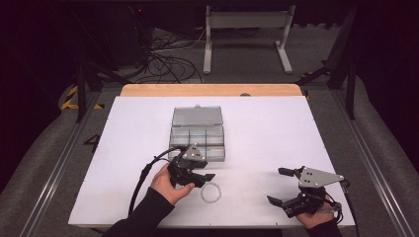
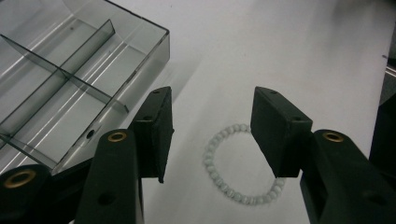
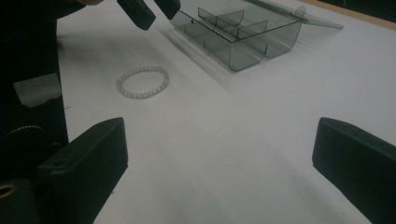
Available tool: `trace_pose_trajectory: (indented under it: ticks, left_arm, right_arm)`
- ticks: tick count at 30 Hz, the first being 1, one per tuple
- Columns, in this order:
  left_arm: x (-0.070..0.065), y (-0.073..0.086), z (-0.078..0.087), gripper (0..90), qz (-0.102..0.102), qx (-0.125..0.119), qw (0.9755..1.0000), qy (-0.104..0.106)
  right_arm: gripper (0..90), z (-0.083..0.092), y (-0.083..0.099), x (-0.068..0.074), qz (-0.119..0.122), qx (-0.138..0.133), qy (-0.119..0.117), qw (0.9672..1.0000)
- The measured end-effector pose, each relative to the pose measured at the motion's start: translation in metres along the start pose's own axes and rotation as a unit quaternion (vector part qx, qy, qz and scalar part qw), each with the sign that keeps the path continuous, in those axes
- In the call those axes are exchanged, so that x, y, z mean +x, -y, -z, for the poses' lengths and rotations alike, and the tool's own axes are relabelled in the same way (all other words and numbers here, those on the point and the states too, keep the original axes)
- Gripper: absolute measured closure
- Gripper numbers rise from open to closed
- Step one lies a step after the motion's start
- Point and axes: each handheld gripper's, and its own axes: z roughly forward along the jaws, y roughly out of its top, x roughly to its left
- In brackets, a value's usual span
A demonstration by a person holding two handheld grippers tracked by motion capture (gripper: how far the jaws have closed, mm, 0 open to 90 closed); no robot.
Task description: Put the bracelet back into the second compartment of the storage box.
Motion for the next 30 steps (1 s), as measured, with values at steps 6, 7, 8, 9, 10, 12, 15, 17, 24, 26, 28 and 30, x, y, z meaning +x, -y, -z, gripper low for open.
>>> trace_pose_trajectory:
  ticks: [6, 7, 8, 9, 10, 12, 15, 17, 24, 26, 28, 30]
  left_arm:
    - [0.003, 0.0, -0.009, 49.1, 0.002, 0.028, 0.9996, 0.005]
    - [0.004, 0.0, -0.011, 49.3, 0.003, 0.03, 0.9995, 0.007]
    - [0.004, 0.0, -0.012, 49.3, 0.003, 0.034, 0.9994, 0.008]
    - [0.005, 0.0, -0.014, 49.5, 0.003, 0.037, 0.9993, 0.008]
    - [0.005, 0.0, -0.015, 49.7, 0.005, 0.041, 0.9991, 0.01]
    - [0.005, 0.0, -0.018, 50.2, 0.005, 0.049, 0.9987, 0.011]
    - [0.005, 0.0, -0.022, 51.2, 0.006, 0.059, 0.9982, 0.011]
    - [0.006, 0.0, -0.023, 52.1, 0.002, 0.071, 0.9974, 0.011]
    - [0.005, 0.0, -0.027, 55.8, -0.005, 0.097, 0.9953, 0.011]
    - [0.004, 0.0, -0.029, 57.3, -0.012, 0.111, 0.9937, 0.01]
    - [0.004, 0.0, -0.03, 58.4, -0.014, 0.115, 0.9932, 0.008]
    - [0.003, 0.0, -0.031, 58.8, -0.019, 0.122, 0.9922, 0.01]
  right_arm:
    - [4.1, 0.0, 0.0, 0.0, 0.0, 0.001, -0.001, 1.0]
    - [4.1, -0.001, 0.0, 0.0, -0.001, 0.001, -0.002, 1.0]
    - [4.1, -0.001, 0.0, 0.0, -0.001, 0.001, -0.002, 1.0]
    - [4.1, -0.001, 0.0, 0.0, 0.0, 0.002, -0.002, 1.0]
    - [4.2, -0.001, 0.0, 0.0, -0.001, 0.003, -0.002, 1.0]
    - [4.2, -0.001, 0.0, 0.0, -0.001, 0.002, -0.003, 1.0]
    - [4.2, -0.001, 0.001, 0.0, -0.001, 0.002, -0.003, 1.0]
    - [4.2, -0.001, 0.001, -0.001, -0.002, 0.003, -0.004, 1.0]
    - [4.3, -0.001, 0.001, -0.001, -0.002, 0.004, -0.005, 1.0]
    - [4.5, -0.001, 0.001, -0.001, -0.002, 0.006, -0.004, 1.0]
    - [4.5, -0.001, 0.001, -0.001, -0.003, 0.006, -0.005, 1.0]
    - [4.5, -0.001, 0.001, -0.001, -0.003, 0.007, -0.004, 1.0]
